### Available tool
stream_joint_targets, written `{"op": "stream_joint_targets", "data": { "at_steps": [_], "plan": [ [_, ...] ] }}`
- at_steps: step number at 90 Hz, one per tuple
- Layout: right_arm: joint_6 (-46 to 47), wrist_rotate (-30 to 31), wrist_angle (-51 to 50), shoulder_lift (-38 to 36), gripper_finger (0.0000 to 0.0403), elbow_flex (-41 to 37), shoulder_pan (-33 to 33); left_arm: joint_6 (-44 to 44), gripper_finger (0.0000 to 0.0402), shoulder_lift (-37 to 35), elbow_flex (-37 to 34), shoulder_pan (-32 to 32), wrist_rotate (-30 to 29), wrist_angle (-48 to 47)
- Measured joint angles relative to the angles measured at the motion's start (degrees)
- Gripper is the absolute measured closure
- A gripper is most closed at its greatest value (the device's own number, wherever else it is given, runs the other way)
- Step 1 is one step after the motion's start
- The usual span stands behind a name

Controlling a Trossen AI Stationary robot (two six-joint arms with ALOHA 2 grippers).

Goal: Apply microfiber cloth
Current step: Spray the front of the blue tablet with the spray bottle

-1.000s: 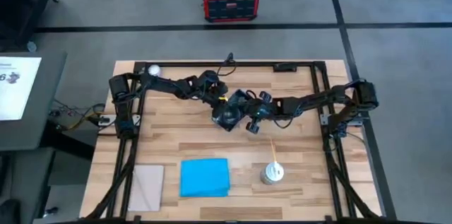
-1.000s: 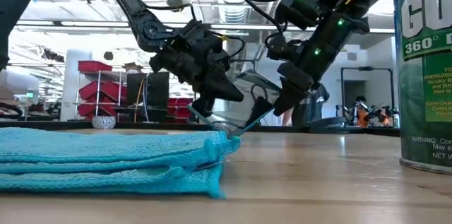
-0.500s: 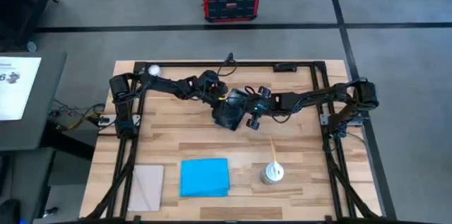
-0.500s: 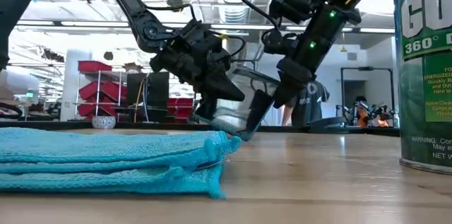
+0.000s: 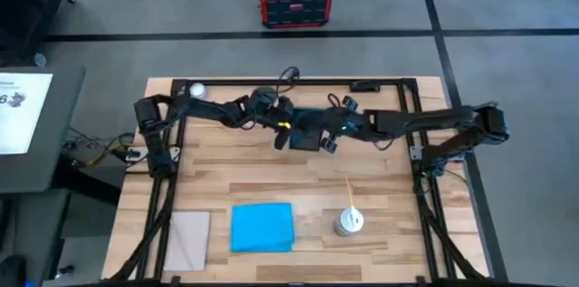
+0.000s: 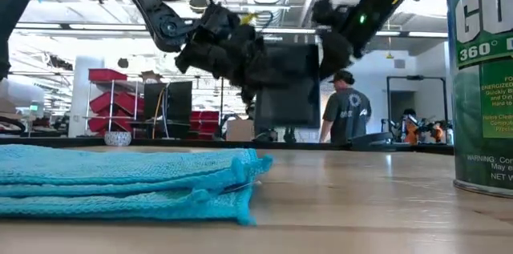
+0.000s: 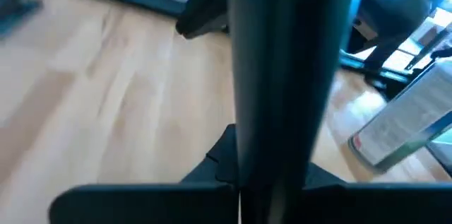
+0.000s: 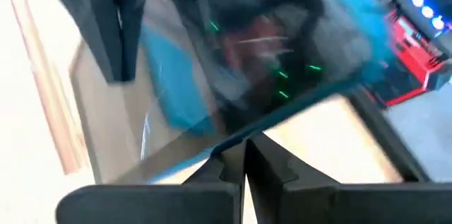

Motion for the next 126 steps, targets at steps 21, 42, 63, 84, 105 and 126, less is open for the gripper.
{"op": "stream_joint_targets", "data": {
  "at_steps": [21, 42, 63, 84, 105, 126],
  "plan": [
    [2.71, 1.54, -5.15, -8.64, 0.0403, 1.67, 6.78, 6.7, 0.04, -5.71, 0.13, -1.4, -5.05, -1.75],
    [8.49, 3.18, -15.06, -12.25, 0.0403, 6.07, 19.46, 10.73, 0.04, -9.59, 0.2, -2.54, -12.88, -6.25],
    [25.32, 30.36, -33.37, -26.07, 0.0403, 4.74, 41.93, 11.11, 0.04, -11.24, 0.2, -3.17, -13.13, -6.64],
    [49.85, 45.23, -36.47, -36.16, 0.0403, -8.68, 59.97, 11.13, 0.04, -11.22, 0.2, -4.28, -15.2, -6.49],
    [37.74, 37.92, -10.1, -28.0, 0.0403, -11.47, 56.99, 11.05, 0.0401, -11.22, 0.2, -4.8, -19.34, -6.02],
    [37.4, 25.47, -14.32, -14.97, 0.0403, 2.36, 52.34, 10.4, 0.0401, -11.18, 0.17, -6.84, -25.7, -4.24]
  ]
}}
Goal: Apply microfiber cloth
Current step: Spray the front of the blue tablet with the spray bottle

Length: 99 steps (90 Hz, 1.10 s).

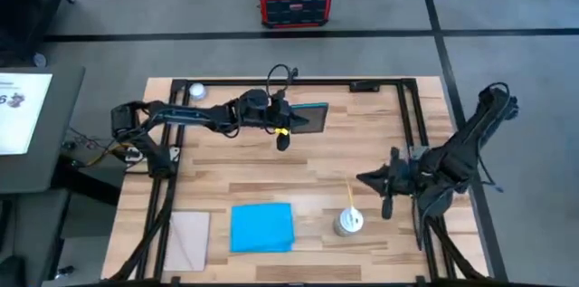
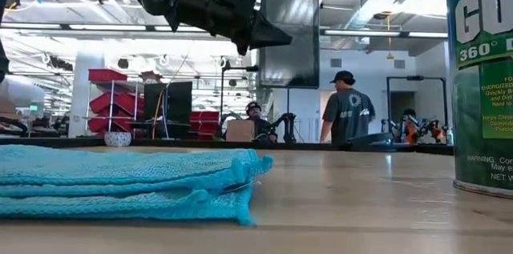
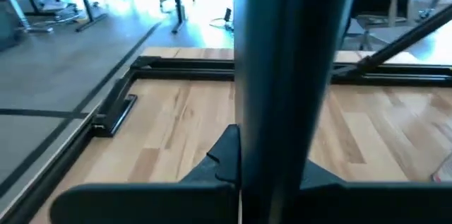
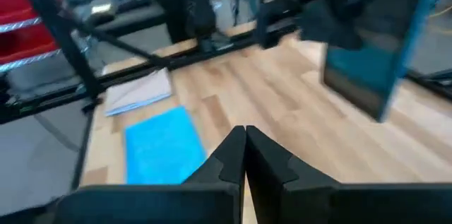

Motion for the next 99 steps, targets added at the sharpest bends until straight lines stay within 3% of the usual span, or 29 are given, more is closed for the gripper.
{"op": "stream_joint_targets", "data": {
  "at_steps": [22, 46, 69, 99],
  "plan": [
    [10.7, -9.16, -26.91, 14.96, 0.0403, 22.0, -2.08, 0.62, 0.0401, 0.05, -0.02, -5.67, -11.52, 0.41],
    [24.64, -17.18, -49.88, 24.72, 0.0403, 38.29, -0.67, -2.68, 0.0401, 1.64, 0.03, -8.55, -15.94, 3.22],
    [25.59, -20.98, -51.64, 27.72, 0.0403, 40.86, -1.76, -6.59, 0.0401, 9.62, -0.07, -10.79, -16.01, 9.85],
    [26.03, -26.11, -52.4, 27.65, 0.0403, 40.73, -4.57, -7.83, 0.0401, 8.99, 1.75, -11.54, -15.99, 11.6]
  ]
}}
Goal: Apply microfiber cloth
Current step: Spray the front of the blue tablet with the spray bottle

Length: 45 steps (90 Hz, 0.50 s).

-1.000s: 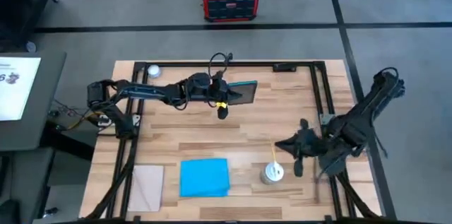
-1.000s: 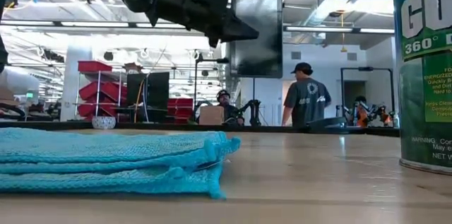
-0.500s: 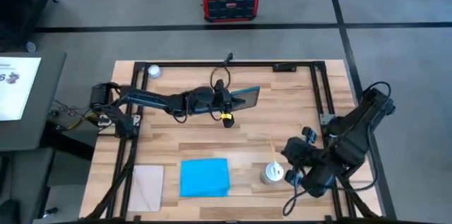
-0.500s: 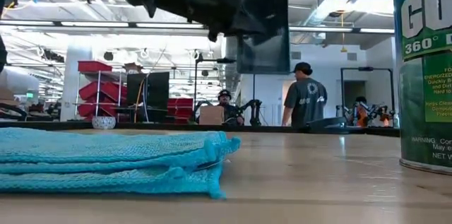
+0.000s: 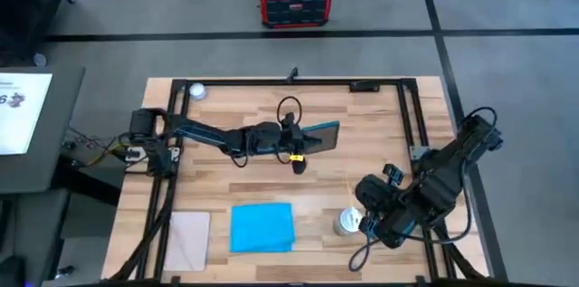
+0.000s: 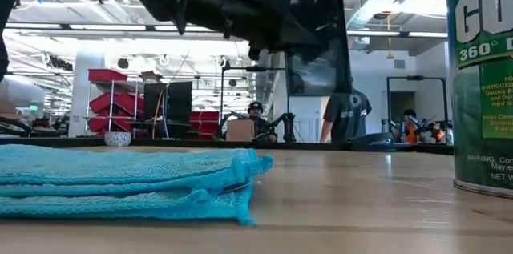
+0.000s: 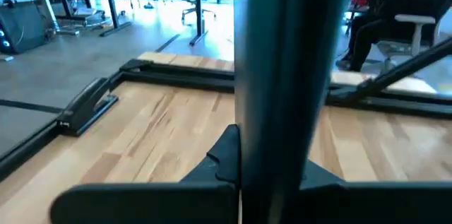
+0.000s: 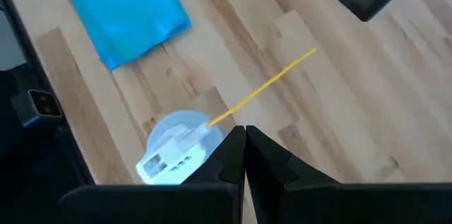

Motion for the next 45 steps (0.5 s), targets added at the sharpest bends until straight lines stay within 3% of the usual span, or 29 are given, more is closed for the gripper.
{"op": "stream_joint_targets", "data": {
  "at_steps": [16, 45],
  "plan": [
    [-0.13, -2.46, 0.02, 0.0, 0.0403, 0.0, -1.27, -0.22, 0.0401, 0.44, 1.09, -1.69, -1.02, -0.82],
    [-1.5, -4.74, 1.61, 0.78, 0.0403, -0.05, -2.45, -1.98, 0.0401, 0.48, 1.18, -4.04, -8.31, -4.71]
  ]
}}
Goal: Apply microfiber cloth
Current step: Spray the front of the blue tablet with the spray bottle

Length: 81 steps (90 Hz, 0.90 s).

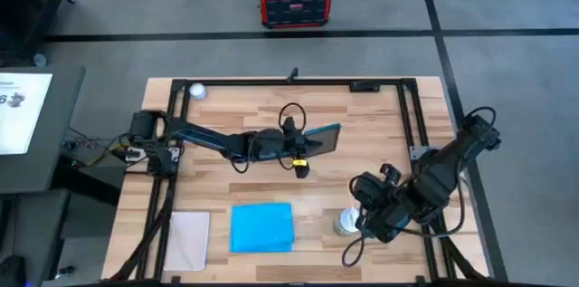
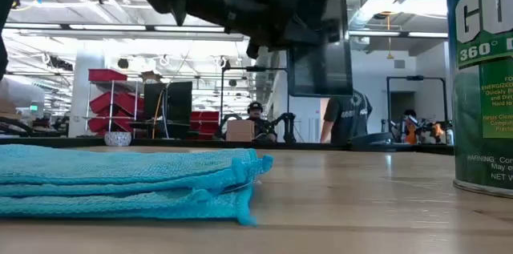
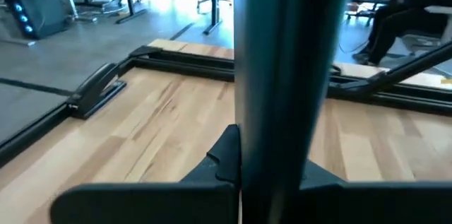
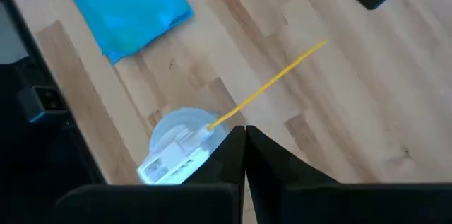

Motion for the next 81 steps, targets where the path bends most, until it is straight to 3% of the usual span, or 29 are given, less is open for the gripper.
{"op": "stream_joint_targets", "data": {
  "at_steps": [49, 81],
  "plan": [
    [-1.82, -4.04, 2.75, 1.89, 0.0403, -0.04, -0.95, -2.42, 0.0401, 0.05, 0.0, -1.09, -2.11, -1.71],
    [-1.78, -4.83, 2.99, 1.95, 0.0403, -0.04, -1.06, -6.81, 0.0401, 6.71, -0.02, -1.64, -1.88, 4.58]
  ]
}}
